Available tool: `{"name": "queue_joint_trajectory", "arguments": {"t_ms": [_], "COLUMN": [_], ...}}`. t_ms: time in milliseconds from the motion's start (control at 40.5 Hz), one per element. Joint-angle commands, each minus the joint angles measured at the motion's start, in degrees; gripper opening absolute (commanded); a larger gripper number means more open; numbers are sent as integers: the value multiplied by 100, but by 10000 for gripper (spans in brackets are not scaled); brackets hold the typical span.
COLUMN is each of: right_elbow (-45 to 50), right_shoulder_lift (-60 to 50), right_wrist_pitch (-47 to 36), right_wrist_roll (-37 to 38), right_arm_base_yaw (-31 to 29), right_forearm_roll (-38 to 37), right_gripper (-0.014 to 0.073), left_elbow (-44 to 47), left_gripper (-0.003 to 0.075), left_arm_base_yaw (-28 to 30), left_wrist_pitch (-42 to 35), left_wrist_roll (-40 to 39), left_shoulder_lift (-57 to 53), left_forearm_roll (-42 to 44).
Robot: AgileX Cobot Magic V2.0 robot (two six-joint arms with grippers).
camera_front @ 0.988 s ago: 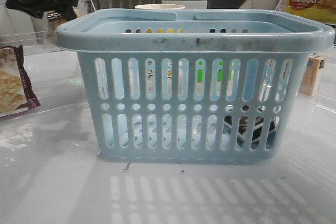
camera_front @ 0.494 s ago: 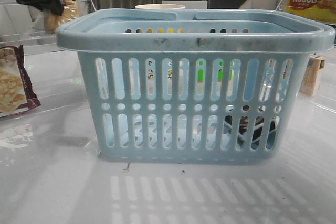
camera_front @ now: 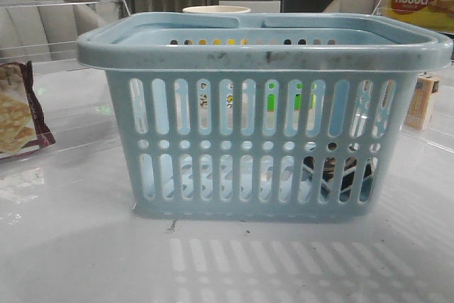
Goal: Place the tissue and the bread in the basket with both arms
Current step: 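Carry the bread roll over the basket and release it inside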
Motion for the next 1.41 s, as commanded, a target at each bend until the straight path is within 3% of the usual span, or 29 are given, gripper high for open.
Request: {"name": "queue_joint_trajectory", "arguments": {"t_ms": [0,198,346,519,791,1112,1384], "right_elbow": [-155,-155,-155,-155,-155,-155,-155], "right_shoulder_lift": [-35,-35,-35,-35,-35,-35,-35], "right_wrist_pitch": [-362,-362,-362,-350,-350,-345,-345], "right_wrist_roll": [17,17,17,17,17,17,17], "right_arm_base_yaw": [-42,-42,-42,-42,-42,-42,-42], "right_forearm_roll": [-72,-72,-72,-72,-72,-72,-72], "right_gripper": [499,499,499,499,499,499,499], "left_elbow": [-205,-182,-153,-153,-153,-114,1187], "left_gripper": [91,91,120,262,466,465,454], "left_arm_base_yaw": [-483,-1337,-1654,-1697,-1672,-1672,-1811], "left_wrist_pitch": [-53,378,402,373,27,86,83], "left_wrist_roll": [160,160,160,160,160,150,174], "left_shoulder_lift": [-449,-338,-16,530,974,-180,-1803], "left_forearm_roll": [-17,-49,-596,-1058,-1002,-1169,-1245]}}
